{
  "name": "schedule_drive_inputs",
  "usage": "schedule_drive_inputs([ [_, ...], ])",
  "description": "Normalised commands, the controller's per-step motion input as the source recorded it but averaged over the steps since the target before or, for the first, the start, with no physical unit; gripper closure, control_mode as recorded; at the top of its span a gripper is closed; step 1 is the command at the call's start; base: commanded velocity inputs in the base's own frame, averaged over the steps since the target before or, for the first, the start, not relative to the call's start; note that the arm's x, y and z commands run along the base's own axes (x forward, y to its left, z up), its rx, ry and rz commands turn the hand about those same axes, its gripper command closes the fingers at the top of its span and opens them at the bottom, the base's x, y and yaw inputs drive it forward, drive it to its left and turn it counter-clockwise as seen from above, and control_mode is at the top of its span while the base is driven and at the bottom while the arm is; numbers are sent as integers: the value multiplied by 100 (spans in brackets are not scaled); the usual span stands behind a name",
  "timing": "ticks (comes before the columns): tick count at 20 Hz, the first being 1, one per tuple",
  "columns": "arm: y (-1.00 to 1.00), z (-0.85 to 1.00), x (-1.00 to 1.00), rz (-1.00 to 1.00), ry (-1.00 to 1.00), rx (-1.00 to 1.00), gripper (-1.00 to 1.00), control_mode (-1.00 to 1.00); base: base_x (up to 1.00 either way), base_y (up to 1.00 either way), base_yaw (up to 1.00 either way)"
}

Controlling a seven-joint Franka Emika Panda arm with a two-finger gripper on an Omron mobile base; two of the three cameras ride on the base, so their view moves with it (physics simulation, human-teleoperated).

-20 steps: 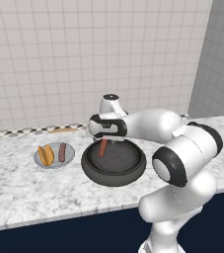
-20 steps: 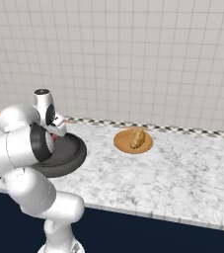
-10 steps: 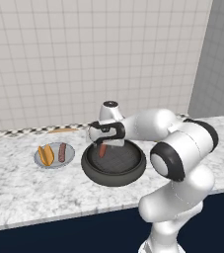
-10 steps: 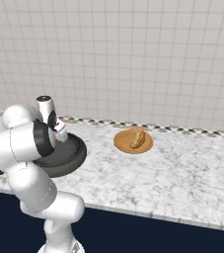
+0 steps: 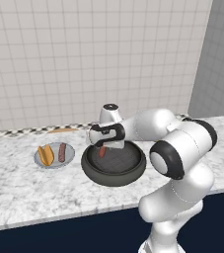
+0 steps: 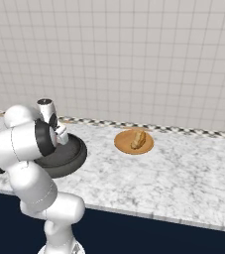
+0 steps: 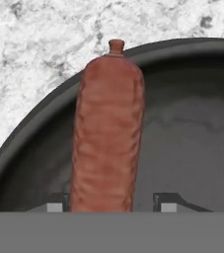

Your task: Place one bun and one sausage from the bowl on each plate.

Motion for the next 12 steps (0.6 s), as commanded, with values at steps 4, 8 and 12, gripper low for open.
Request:
schedule_drive_inputs([
  [4, -6, 0, 0, 0, 0, 0, 100, -100, 0, 0, 0],
  [8, -39, 72, 1, 0, 1, 0, 100, -100, 0, 0, 0],
  [12, -86, 100, -1, 0, 2, 0, 100, -100, 0, 0, 0],
])
